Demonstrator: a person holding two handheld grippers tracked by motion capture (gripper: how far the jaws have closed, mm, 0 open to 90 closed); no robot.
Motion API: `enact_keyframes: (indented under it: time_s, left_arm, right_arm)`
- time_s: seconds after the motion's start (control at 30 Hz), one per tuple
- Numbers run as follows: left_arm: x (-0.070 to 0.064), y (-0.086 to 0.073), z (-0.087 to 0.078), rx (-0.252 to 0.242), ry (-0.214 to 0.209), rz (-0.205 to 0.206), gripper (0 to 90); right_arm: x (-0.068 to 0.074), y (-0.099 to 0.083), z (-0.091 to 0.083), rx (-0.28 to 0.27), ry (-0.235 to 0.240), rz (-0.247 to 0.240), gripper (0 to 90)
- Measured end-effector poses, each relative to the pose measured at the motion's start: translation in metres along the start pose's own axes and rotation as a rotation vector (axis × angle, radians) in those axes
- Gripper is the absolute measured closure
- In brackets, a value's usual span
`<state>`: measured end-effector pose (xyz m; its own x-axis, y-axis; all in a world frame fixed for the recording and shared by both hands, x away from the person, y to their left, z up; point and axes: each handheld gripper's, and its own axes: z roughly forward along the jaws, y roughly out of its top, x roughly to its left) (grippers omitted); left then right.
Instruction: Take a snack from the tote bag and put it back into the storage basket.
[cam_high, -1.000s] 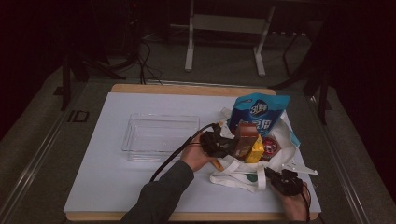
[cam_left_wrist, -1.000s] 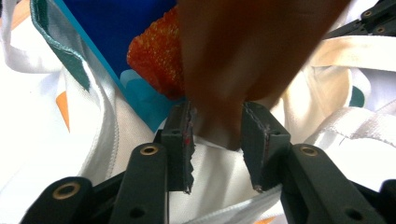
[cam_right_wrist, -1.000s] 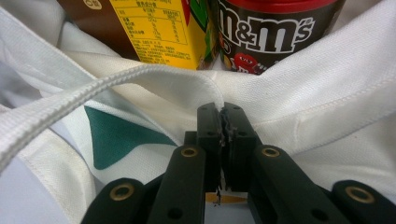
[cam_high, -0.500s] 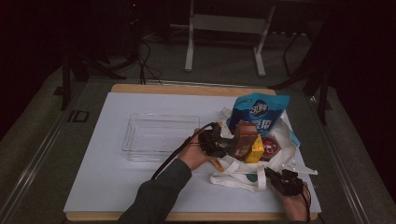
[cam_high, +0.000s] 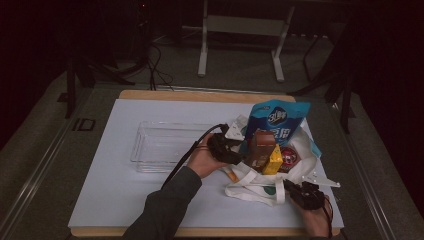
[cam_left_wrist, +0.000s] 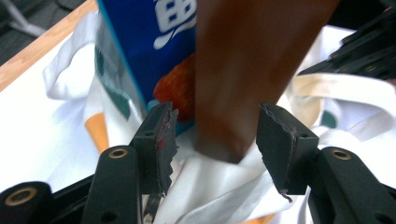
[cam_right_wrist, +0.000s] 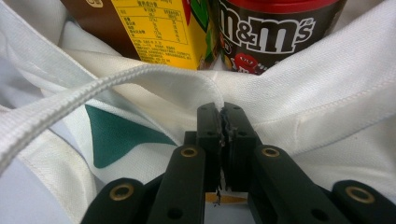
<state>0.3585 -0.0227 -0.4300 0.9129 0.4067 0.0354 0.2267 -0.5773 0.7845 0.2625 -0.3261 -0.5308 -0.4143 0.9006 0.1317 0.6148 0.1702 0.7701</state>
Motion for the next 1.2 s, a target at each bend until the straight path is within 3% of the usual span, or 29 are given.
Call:
enact_keyframes:
  time_s: [0.13,0.27,0.37,0.43,0.67,0.87,0.9,1.07,1.17,1.2]
  left_arm:
    - [-0.001,0.007,-0.003,-0.035,-0.037,0.005,43.9]
    - [0.000,0.013,-0.006,-0.088,-0.039,-0.003,35.0]
    - [0.001,0.017,-0.006,-0.121,-0.079,-0.015,27.1]
    - [0.002,0.019,-0.005,-0.130,-0.086,0.002,25.5]
    - [0.005,0.023,0.005,-0.159,-0.128,-0.012,24.7]
    - [0.007,0.026,0.011,-0.171,-0.138,-0.012,25.4]
    - [0.006,0.031,0.016,-0.187,-0.171,-0.006,24.9]
    - [0.005,0.031,0.027,-0.190,-0.203,-0.013,24.3]
    - [0.005,0.030,0.031,-0.194,-0.194,-0.016,30.9]
    - [0.006,0.030,0.032,-0.211,-0.204,-0.034,33.3]
  right_arm:
    - [0.000,0.000,0.000,-0.001,0.000,0.000,86.9]
    - [0.000,0.000,0.000,-0.003,0.002,0.000,86.9]
    - [-0.001,0.000,0.000,-0.003,0.003,0.000,86.9]
    - [-0.001,0.000,0.000,-0.003,0.003,0.000,86.9]
    - [-0.001,0.000,0.000,-0.004,0.005,0.000,86.8]
    - [-0.001,0.000,0.000,-0.004,0.008,0.000,86.8]
    - [-0.001,0.000,0.000,-0.005,0.009,0.000,86.8]
    - [-0.002,0.000,0.000,-0.005,0.012,0.003,86.7]
    - [-0.002,-0.001,0.000,-0.006,0.012,0.003,86.8]
    - [-0.002,-0.001,0.000,-0.004,0.013,0.005,86.7]
